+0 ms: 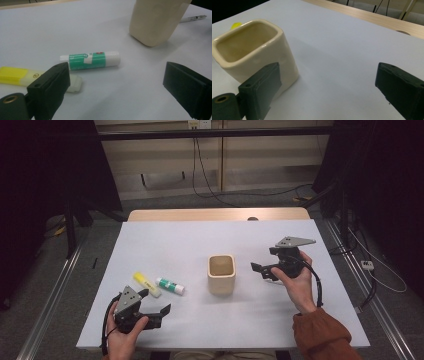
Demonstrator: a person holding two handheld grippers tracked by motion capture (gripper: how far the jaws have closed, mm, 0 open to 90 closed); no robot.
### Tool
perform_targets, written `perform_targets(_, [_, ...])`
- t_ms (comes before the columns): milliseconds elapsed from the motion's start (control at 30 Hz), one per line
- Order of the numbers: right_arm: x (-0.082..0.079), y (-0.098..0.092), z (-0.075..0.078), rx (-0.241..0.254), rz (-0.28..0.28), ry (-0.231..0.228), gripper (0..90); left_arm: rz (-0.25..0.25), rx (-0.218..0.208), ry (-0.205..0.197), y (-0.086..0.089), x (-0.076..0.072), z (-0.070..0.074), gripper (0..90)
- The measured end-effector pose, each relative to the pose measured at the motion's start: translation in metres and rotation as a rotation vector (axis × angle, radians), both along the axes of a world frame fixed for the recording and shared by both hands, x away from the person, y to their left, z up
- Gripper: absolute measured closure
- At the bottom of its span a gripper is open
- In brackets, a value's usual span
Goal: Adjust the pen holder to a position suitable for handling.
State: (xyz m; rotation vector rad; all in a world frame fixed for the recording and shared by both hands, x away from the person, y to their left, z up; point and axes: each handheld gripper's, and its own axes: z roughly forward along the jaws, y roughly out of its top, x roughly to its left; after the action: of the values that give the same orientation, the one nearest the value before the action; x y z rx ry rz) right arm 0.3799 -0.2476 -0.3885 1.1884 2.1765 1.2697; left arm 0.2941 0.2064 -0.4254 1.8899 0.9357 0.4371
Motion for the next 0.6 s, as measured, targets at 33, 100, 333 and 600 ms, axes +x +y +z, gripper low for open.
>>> perform_targets(33, [-0.001,-0.002,0.0,-0.005,-0.005,-0.001,6.3,0.002,0.0,-0.001,0.0,0.0,0.0,7.3])
perform_targets(100, [-0.003,-0.007,0.001,-0.011,-0.017,-0.008,6.3,0.004,0.003,0.002,0.0,0.0,0.0,7.3])
perform_targets(333, [-0.013,-0.024,-0.003,-0.023,-0.043,-0.004,5.7,0.007,-0.001,0.006,0.001,0.0,-0.001,7.3])
perform_targets(600, [-0.025,-0.038,-0.012,-0.048,-0.07,0.014,6.1,0.003,-0.001,0.005,0.002,0.0,-0.001,7.3])
